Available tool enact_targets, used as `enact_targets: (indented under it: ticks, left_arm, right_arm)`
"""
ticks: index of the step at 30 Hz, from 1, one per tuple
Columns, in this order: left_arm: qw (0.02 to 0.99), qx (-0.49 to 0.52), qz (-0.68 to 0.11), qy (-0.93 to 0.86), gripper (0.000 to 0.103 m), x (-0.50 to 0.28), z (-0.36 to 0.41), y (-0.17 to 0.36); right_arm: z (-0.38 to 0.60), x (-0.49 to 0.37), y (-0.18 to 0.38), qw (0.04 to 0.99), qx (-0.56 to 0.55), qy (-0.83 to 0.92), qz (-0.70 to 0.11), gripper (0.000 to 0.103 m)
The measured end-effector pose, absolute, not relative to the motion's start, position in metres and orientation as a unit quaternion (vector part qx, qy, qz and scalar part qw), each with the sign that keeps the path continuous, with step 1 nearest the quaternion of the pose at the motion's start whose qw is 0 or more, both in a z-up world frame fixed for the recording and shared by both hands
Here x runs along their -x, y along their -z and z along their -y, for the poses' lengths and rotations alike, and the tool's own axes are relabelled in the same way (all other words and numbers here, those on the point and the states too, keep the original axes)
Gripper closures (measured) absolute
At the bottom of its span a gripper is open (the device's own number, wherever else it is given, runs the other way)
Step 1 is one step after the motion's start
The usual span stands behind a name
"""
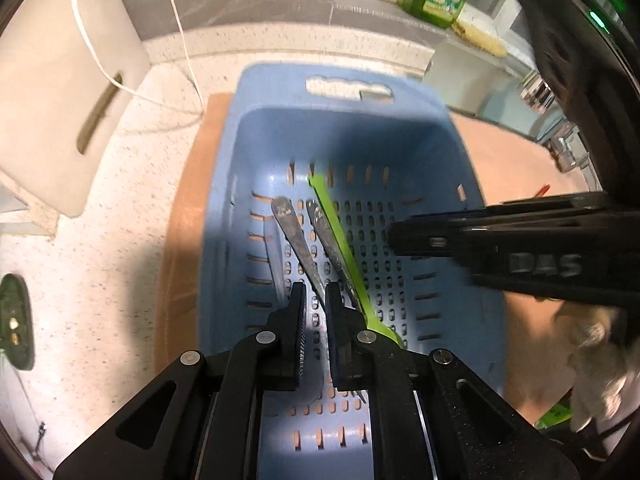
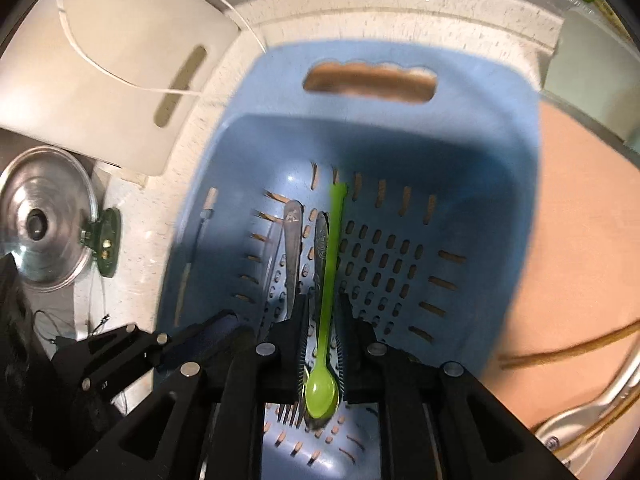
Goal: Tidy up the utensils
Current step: 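Move both tools back over the chopsticks and white spoons on the mat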
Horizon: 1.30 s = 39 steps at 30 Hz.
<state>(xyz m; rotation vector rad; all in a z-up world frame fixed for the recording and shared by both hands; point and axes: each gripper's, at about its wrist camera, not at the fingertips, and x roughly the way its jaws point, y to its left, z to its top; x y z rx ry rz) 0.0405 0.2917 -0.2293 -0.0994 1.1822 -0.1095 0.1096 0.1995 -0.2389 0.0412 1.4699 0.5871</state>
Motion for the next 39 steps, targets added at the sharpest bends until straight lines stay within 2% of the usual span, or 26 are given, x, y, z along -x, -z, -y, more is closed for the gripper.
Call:
enact_targets:
  ticks: [2, 5, 6, 7, 11, 13, 14, 19, 21, 24, 28, 37, 39]
  left_arm:
    - [0.836, 0.050, -0.545, 0.048, 0.095, -0.034, -0.294, 0.217]
    - [0.848, 0.049, -0.526, 0.042, 0.095, -0.022, -0.287, 0.196]
    - [0.852, 0.049, -0.520, 0.041, 0.090, -0.019, -0.283, 0.190]
    - [0.854, 0.049, -0.516, 0.041, 0.087, -0.016, -0.278, 0.186]
    - [0.864, 0.048, -0.498, 0.052, 0.087, -0.003, -0.243, 0.171]
    - [0.866, 0.044, -0.494, 0.063, 0.087, -0.002, -0.222, 0.167]
    - [0.866, 0.042, -0.493, 0.070, 0.087, -0.001, -0.208, 0.166]
    - [0.860, 0.021, -0.496, 0.114, 0.087, 0.001, -0.136, 0.171]
    - [0.855, 0.014, -0.502, 0.129, 0.087, 0.000, -0.109, 0.178]
    - [0.847, 0.017, -0.511, 0.144, 0.087, -0.006, -0.079, 0.189]
    - [0.839, 0.025, -0.524, 0.142, 0.087, -0.014, -0.054, 0.197]
    - [0.815, -0.028, -0.556, 0.162, 0.087, -0.035, -0.002, 0.212]
    - [0.813, -0.041, -0.559, 0.160, 0.083, -0.043, 0.001, 0.214]
  right_arm:
    - [-0.183, -0.105, 0.223, 0.711, -0.023, -0.273, -0.647, 0.090]
    - [-0.147, -0.097, 0.201, 0.724, -0.039, -0.284, -0.627, 0.079]
    - [-0.137, -0.096, 0.196, 0.727, -0.043, -0.286, -0.623, 0.075]
    - [-0.123, -0.093, 0.190, 0.732, -0.044, -0.288, -0.616, 0.074]
    - [-0.065, -0.088, 0.171, 0.747, -0.058, -0.281, -0.600, 0.074]
    - [-0.034, -0.083, 0.162, 0.760, -0.058, -0.275, -0.585, 0.068]
    - [-0.020, -0.079, 0.159, 0.768, -0.056, -0.272, -0.577, 0.065]
    - [0.055, -0.063, 0.151, 0.795, -0.037, -0.257, -0.549, 0.060]
    - [0.082, -0.058, 0.151, 0.801, -0.037, -0.256, -0.540, 0.052]
    - [0.124, -0.053, 0.151, 0.810, -0.051, -0.249, -0.528, 0.047]
    - [0.169, -0.049, 0.158, 0.810, -0.069, -0.241, -0.529, 0.047]
    - [0.222, -0.045, 0.193, 0.778, -0.117, -0.230, -0.573, 0.047]
    - [0.230, -0.043, 0.198, 0.774, -0.135, -0.229, -0.575, 0.047]
